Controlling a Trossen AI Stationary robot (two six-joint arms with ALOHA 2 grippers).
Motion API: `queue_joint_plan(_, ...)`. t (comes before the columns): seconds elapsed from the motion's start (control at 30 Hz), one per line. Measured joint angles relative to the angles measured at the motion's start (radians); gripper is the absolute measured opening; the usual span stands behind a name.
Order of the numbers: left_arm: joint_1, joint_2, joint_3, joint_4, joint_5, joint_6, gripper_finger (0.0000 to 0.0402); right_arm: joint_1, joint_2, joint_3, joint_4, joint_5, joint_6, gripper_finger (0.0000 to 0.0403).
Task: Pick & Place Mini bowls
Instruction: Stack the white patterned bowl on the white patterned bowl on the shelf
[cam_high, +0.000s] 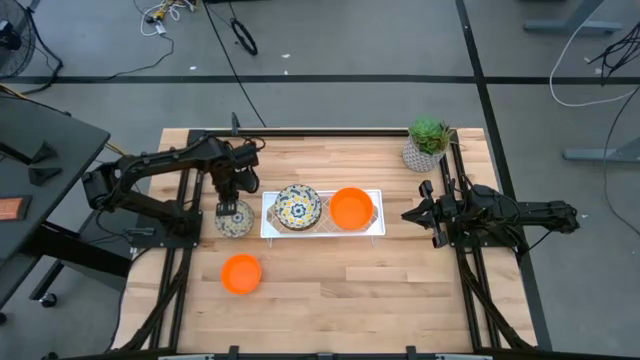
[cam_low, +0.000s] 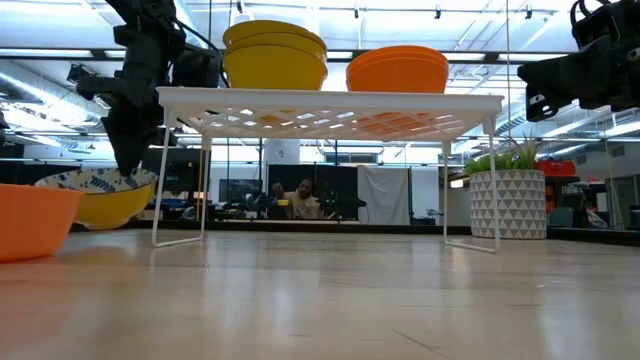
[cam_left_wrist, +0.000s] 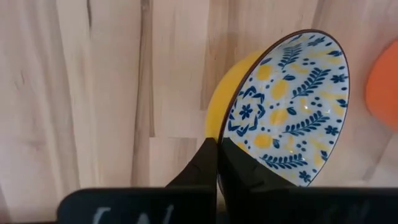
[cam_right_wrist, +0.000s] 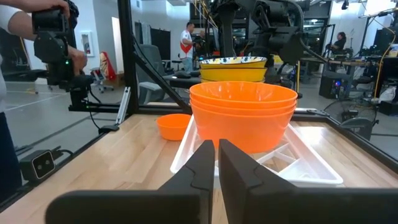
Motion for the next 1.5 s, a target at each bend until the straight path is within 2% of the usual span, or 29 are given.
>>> queue_joint_plan(0.3, 0.0, 0.0, 0.042, -0.106, -0.014, 0.007, 0.0004, 0.0, 0.0, 0.0, 0.0, 0.0, 0.0, 0.0027)
queue_joint_plan(1.1, 0.048, 0.0, 0.417, -0.369, -0.022, -0.04, 0.0004, 0.0, 0.0, 0.0, 0.0, 0.0, 0.0, 0.0027)
queue_joint_plan(1.5, 0.068, 0.0, 0.614, -0.392, 0.107, -0.116, 0.0004, 0.0, 0.0, 0.0, 0.0, 0.0, 0.0, 0.0027)
